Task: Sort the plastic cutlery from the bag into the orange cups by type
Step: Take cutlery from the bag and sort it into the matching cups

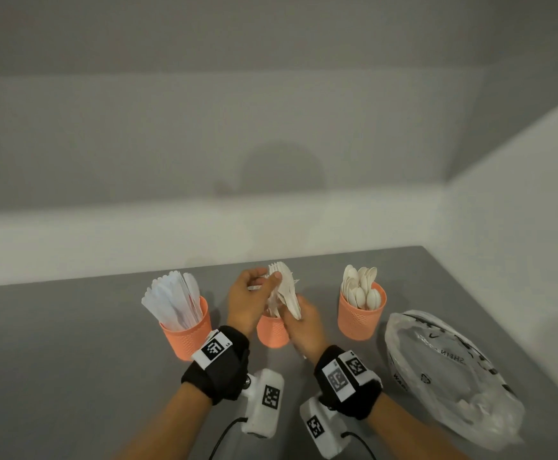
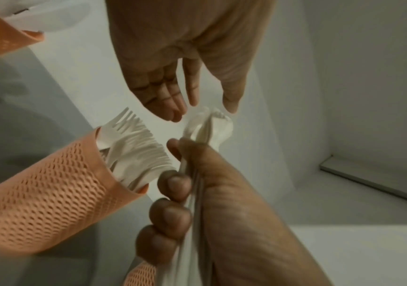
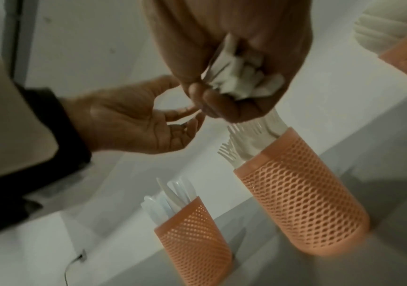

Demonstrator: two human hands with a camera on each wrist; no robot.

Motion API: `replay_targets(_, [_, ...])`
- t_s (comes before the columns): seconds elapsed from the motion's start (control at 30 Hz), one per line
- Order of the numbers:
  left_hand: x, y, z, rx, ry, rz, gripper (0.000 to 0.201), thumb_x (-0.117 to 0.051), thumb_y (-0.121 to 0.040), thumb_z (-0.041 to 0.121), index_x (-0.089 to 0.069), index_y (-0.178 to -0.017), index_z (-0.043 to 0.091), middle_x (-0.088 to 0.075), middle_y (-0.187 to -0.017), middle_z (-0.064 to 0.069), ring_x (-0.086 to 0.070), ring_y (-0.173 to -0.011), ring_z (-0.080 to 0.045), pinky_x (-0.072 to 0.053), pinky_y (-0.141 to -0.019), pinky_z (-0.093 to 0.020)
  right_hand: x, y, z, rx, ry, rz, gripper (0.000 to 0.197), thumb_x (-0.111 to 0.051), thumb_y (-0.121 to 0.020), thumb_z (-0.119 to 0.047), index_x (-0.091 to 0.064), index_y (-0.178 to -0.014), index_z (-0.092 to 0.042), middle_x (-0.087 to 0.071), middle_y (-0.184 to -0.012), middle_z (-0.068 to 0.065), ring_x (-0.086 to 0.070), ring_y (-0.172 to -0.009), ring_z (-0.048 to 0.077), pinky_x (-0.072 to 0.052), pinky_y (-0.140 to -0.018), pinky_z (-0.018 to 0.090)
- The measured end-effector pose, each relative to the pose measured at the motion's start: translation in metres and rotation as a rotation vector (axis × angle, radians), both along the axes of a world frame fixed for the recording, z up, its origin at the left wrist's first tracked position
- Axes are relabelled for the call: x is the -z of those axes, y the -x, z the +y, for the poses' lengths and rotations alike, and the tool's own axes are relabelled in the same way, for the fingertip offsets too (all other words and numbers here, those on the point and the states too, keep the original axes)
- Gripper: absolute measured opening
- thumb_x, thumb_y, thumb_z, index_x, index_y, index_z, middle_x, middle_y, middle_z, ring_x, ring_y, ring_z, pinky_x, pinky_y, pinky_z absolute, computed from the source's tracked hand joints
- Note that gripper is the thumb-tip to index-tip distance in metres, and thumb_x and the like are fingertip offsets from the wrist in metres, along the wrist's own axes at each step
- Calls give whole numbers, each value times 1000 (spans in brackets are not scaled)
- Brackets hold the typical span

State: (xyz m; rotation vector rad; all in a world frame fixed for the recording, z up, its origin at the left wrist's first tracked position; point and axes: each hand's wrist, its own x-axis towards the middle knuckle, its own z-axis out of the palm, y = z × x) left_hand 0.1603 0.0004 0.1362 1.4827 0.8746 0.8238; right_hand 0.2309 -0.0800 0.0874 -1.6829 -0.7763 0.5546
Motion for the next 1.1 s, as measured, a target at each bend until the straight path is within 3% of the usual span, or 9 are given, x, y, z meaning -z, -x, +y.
replay_targets(0.13, [4,-6,-15,59,-12,118,31,-67,-83,29,-51,-101,11,-57,-86,1,-61,-85,-24,-54,-80,-42,10,-1,0,60,164,-303,37,-43,-87,-41,-49,-119,-25,-69,-91,0,-66,-85,24,-54,-74,40])
replay_targets(0.23, [8,-11,-19,68,-131,159,23,-57,-90,25,-56,-101,4,-65,-93,-14,-63,-89,-32,-53,-81,-44,11,-1,-1,48,197,-385,33,-47,-90,-34,-45,-121,-23,-68,-90,4,-65,-82,25,-54,-70,39])
replay_targets(0.33, [7,-12,-16,121,-117,176,25,-49,-95,22,-58,-106,1,-65,-98,-17,-62,-91,-31,-51,-82,-41,3,-5,-6,19,139,-328,26,-53,-89,-30,-53,-113,-20,-67,-90,-1,-64,-82,20,-51,-70,30])
replay_targets(0.43, [6,-11,-13,206,-18,145,21,-42,-98,18,-57,-104,5,-62,-93,-13,-60,-78,-23,-51,-68,-33,-1,-5,-9,-10,24,-159,22,-54,-90,-28,-57,-109,-16,-62,-84,-8,-60,-78,9,-45,-67,20])
replay_targets(0.6, [8,-9,-12,243,76,90,24,-37,-100,20,-56,-86,13,-59,-74,-6,-54,-59,-14,-45,-46,-17,16,-10,0,59,-35,8,62,-34,-79,-71,-60,-107,-22,-70,-93,-1,-66,-90,17,-51,-82,35])
replay_targets(0.7, [8,-9,-13,232,102,53,28,-33,-101,21,-57,-93,9,-61,-74,-7,-57,-60,-14,-48,-48,-17,15,-12,1,70,-14,35,59,-33,-81,-67,-58,-104,-19,-65,-77,-2,-60,-65,14,-47,-63,34])
replay_targets(0.83, [4,-10,-12,118,242,-77,36,-31,-100,17,-57,-76,9,-65,-64,-8,-63,-54,-15,-52,-57,-25,13,-15,0,75,-4,65,33,-35,-99,-37,-57,-104,-13,-53,-57,-4,-48,-39,5,-37,-38,20])
replay_targets(0.97, [-1,-11,-5,-89,339,-236,30,-35,-98,14,-43,-68,12,-43,-38,5,-43,-31,-6,-40,-38,-17,8,-16,-3,42,-73,164,22,-42,-98,-28,-56,-103,-12,-51,-59,-1,-50,-45,10,-40,-41,21])
replay_targets(1.1, [-2,-4,0,-41,179,-131,24,-52,-91,13,-51,-67,15,-49,-47,5,-43,-33,-1,-34,-35,-14,2,-16,-9,7,-123,239,16,-47,-97,-27,-57,-89,-17,-47,-54,-2,-42,-37,7,-36,-37,19])
